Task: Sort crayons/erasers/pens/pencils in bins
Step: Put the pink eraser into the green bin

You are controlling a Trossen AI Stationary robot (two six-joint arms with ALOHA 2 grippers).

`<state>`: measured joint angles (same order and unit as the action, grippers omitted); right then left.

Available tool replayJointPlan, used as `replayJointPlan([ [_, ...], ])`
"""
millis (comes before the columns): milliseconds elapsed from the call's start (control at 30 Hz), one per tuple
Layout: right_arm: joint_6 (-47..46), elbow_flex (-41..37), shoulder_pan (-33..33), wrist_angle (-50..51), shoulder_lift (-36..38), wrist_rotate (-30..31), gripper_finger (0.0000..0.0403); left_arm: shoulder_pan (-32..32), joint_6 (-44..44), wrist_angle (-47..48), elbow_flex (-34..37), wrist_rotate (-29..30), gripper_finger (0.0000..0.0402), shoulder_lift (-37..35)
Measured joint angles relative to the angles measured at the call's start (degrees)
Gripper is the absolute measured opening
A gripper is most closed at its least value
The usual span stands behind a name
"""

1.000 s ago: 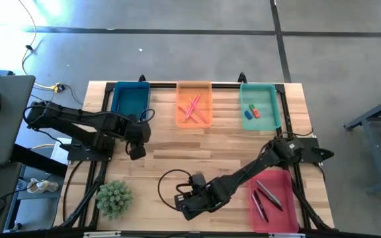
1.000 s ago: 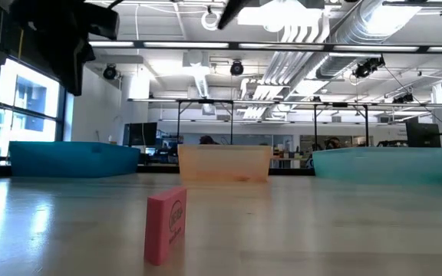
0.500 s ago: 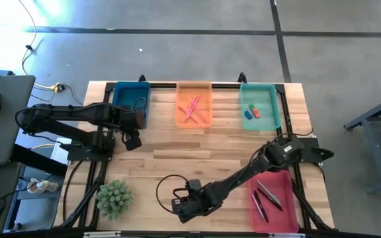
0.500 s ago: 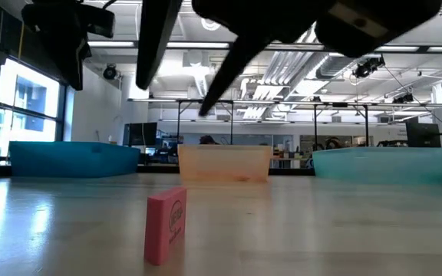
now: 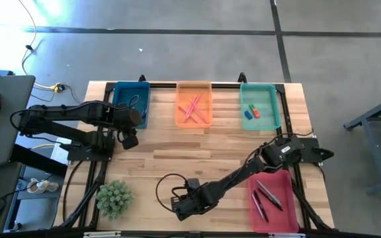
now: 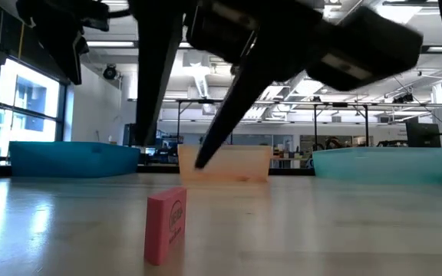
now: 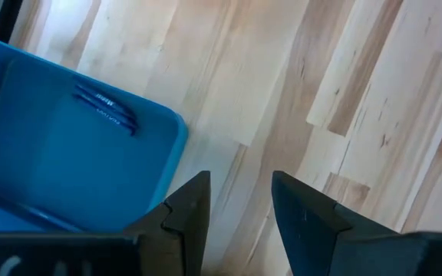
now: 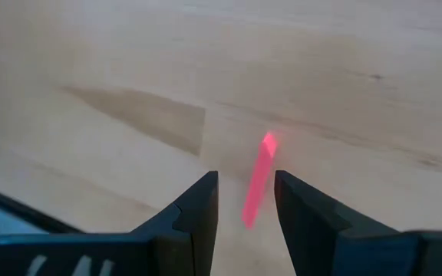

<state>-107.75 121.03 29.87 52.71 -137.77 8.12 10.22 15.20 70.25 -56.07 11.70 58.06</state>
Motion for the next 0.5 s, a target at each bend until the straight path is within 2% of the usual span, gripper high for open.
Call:
replayJointPlan([
  [367, -0.47, 0.00, 0.01, -0.69, -3.57, -2.74, 0.0121, 0.00, -1.95, 0.38, 0.00, -0.68, 0.0129, 0.07],
  [500, -0.45, 0.02, -0.23, -0.65, -3.70, -4.16, 0.0102, 0.00, -1.98, 0.40, 0.00, -0.74, 0.0129, 0.07],
])
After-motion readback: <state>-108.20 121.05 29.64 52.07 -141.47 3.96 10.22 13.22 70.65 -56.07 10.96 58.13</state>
